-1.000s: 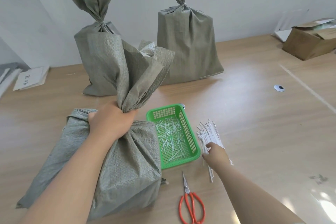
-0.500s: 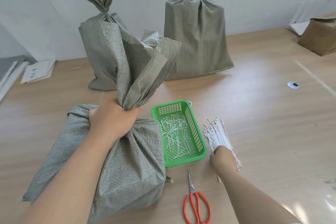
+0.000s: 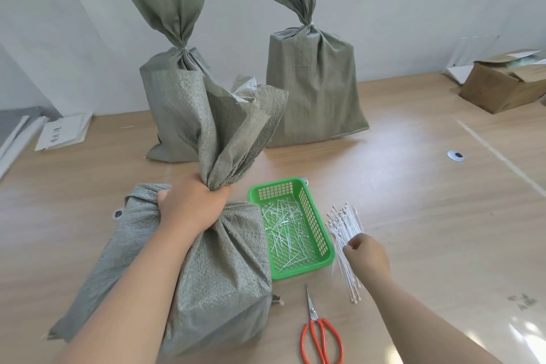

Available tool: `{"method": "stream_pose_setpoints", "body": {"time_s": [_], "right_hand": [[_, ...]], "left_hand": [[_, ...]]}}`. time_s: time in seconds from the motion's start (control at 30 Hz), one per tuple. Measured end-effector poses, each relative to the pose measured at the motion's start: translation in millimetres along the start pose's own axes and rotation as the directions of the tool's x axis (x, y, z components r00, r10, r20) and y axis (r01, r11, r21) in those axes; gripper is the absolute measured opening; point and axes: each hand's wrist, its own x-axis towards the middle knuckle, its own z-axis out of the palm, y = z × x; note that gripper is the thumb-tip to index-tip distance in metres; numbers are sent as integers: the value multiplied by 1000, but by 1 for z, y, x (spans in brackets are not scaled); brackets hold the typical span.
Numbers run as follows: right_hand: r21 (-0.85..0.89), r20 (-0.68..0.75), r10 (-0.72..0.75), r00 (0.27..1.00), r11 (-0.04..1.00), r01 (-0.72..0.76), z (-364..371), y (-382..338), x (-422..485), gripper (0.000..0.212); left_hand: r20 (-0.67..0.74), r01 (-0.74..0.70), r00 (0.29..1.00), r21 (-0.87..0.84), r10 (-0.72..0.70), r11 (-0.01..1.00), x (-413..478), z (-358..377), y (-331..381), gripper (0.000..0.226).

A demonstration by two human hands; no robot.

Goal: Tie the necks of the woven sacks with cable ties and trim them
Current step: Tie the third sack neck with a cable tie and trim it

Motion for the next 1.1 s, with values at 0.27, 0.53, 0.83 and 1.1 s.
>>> {"method": "stream_pose_setpoints", "body": {"time_s": [0.27,0.53,0.83,1.1], "right_hand": [[233,-140,-259,956,929,286,-37,-105,-28,4],[620,-133,-416,900,674,403,-59,-228,-102,10],[778,-72,-405,912,549,305,-23,-293,-169,16],[791,-144,-319,937,531,303,12,-318,-196,6]], "left_hand": [[48,-5,999,-182,14,983,-7,-16,-19,35],[61,35,998,-330,-16,943,-1,-33,-51,37],[78,67,997,-608,-25,791,8,-44,-96,60],[29,1,999,-740,30,673,6,-43,-117,35]]}}
